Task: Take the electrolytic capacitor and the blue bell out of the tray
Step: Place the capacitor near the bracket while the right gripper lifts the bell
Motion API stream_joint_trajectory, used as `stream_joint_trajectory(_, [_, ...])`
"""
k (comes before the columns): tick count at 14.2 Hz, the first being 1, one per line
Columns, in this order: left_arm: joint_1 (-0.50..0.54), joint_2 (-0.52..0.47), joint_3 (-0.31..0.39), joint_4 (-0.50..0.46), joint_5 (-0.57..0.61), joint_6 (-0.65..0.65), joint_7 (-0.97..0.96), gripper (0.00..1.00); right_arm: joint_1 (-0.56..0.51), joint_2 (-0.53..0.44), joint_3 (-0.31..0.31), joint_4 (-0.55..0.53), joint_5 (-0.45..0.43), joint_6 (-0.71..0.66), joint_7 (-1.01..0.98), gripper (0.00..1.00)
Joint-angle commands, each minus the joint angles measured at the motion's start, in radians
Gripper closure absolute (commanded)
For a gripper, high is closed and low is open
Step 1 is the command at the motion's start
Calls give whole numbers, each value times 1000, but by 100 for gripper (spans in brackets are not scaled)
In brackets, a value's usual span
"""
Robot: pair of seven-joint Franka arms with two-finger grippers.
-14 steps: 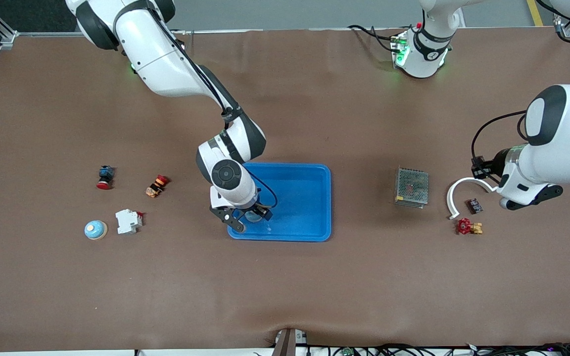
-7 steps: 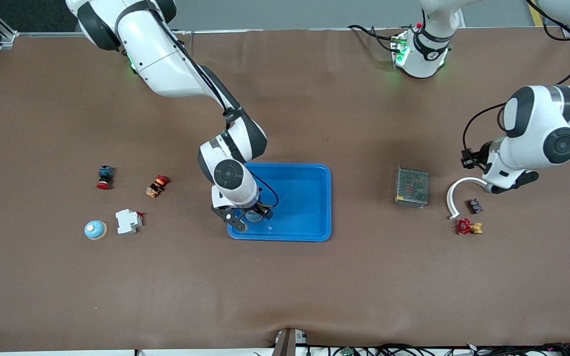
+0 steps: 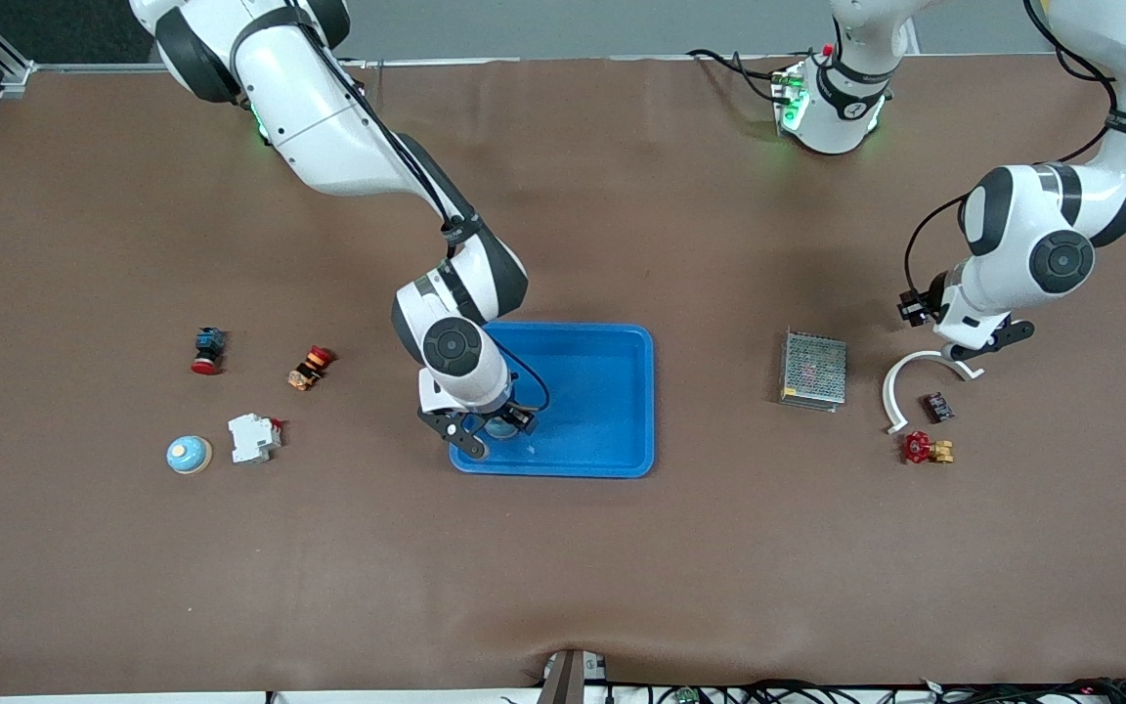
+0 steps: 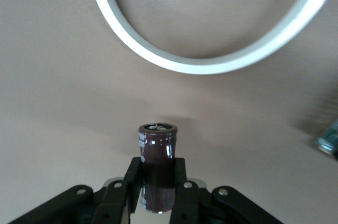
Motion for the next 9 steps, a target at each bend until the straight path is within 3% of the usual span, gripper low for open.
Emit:
stream_joint_trajectory(1, [29, 20, -9, -22, 46, 66, 20, 100, 12, 15, -11, 25, -7, -1, 9, 58])
stream_joint_trajectory(3, [29, 43, -9, -21, 46, 77, 20, 100, 11, 15, -11, 25, -8, -2, 4, 73])
stream_joint_trajectory(5, [28, 69, -8, -16, 47, 104, 20, 94, 12, 13, -11, 25, -21, -2, 6, 73])
stream_joint_trajectory(6, [26, 79, -8, -9, 47, 104, 18, 59, 12, 13, -11, 25, -22, -2, 7, 73])
stream_joint_trajectory(7, [26, 80, -9, 5, 52, 103, 18, 3, 12, 12, -11, 26, -22, -4, 6, 73])
stream_joint_trajectory(9, [26, 77, -12, 43, 56, 92, 17, 0, 12, -9, -11, 26, -37, -19, 1, 73])
